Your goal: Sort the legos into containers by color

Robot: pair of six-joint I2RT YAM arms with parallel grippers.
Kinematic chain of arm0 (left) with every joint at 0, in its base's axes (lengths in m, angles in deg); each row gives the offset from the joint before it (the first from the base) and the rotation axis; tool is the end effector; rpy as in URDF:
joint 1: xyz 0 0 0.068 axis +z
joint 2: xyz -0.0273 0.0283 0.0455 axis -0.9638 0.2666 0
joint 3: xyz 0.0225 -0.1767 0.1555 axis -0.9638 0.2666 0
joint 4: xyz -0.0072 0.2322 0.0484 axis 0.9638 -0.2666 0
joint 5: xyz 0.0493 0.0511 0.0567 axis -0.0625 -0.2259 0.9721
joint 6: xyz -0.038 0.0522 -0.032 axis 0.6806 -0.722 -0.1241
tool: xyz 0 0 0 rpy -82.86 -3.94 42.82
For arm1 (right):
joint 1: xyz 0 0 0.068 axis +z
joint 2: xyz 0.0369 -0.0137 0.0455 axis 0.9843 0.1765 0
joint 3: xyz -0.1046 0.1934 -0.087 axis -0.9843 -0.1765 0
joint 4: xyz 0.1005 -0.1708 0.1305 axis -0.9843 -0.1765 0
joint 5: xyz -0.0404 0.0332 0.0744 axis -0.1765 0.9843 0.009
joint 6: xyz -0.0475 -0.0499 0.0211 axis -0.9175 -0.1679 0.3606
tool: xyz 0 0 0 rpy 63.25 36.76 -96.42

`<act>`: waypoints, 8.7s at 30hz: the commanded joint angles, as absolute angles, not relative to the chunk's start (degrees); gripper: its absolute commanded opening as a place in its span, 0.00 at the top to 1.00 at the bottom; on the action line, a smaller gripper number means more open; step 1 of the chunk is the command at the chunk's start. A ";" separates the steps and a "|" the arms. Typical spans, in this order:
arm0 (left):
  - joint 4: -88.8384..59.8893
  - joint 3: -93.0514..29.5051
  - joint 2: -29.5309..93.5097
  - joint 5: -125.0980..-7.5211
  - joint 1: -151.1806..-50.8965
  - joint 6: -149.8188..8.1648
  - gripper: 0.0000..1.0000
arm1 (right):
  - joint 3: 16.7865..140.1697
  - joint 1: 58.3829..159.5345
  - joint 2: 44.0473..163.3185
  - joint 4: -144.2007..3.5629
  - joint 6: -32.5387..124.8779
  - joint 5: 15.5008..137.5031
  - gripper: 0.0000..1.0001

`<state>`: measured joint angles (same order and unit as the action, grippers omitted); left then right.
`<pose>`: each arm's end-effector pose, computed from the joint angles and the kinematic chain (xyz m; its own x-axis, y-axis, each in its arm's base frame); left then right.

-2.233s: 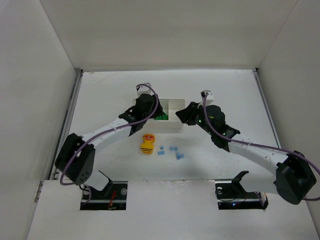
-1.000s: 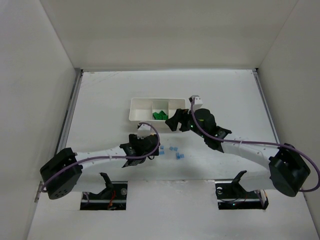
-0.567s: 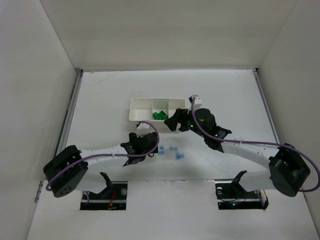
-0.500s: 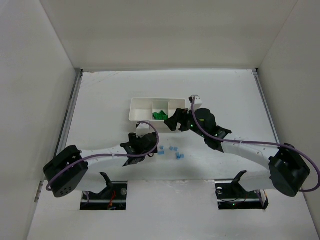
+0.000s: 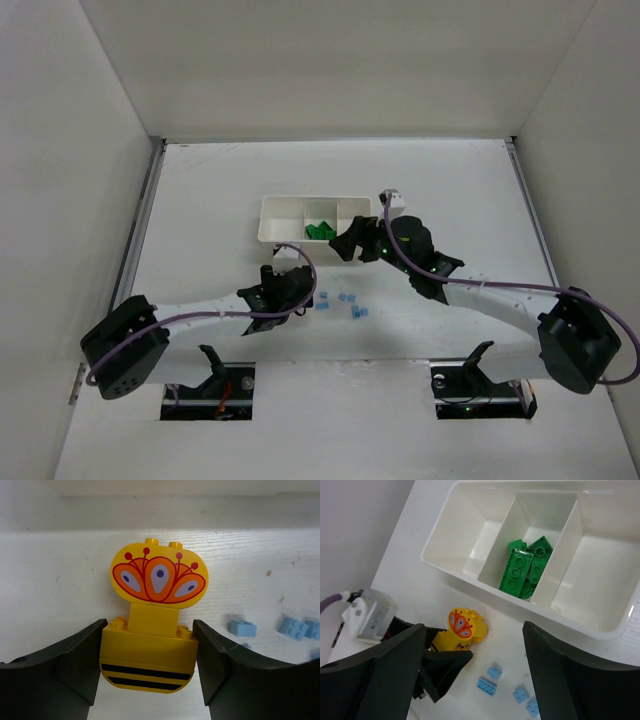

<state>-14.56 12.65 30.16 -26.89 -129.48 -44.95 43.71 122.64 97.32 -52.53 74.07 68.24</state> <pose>0.1642 -0.1803 0.1287 -0.6112 -0.0350 -0.7907 0.1439 0.9775 -0.1545 0.2232 0.2058 0.2212 -0.5554 0.2616 -0.7893 -0.4325 0.7198 0.5429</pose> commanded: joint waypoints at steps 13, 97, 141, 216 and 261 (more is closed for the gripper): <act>-16.14 17.63 -2.10 -24.04 -142.16 -55.24 0.70 | 42.48 122.50 90.63 -47.40 81.18 84.59 0.04; -20.44 12.09 18.18 -34.49 -126.61 -43.65 0.80 | 36.15 112.22 87.73 -41.42 85.32 82.40 0.73; 22.78 25.53 0.97 -33.26 -125.12 -23.26 0.35 | 39.14 122.41 98.88 -25.96 102.80 74.75 0.73; 7.85 19.48 -3.70 -40.82 -107.72 -34.68 0.87 | 75.17 124.00 132.38 -45.64 94.02 70.54 0.51; -10.31 7.34 11.37 -40.02 -106.39 -45.24 0.43 | 52.84 142.53 112.41 -55.91 64.42 72.03 0.12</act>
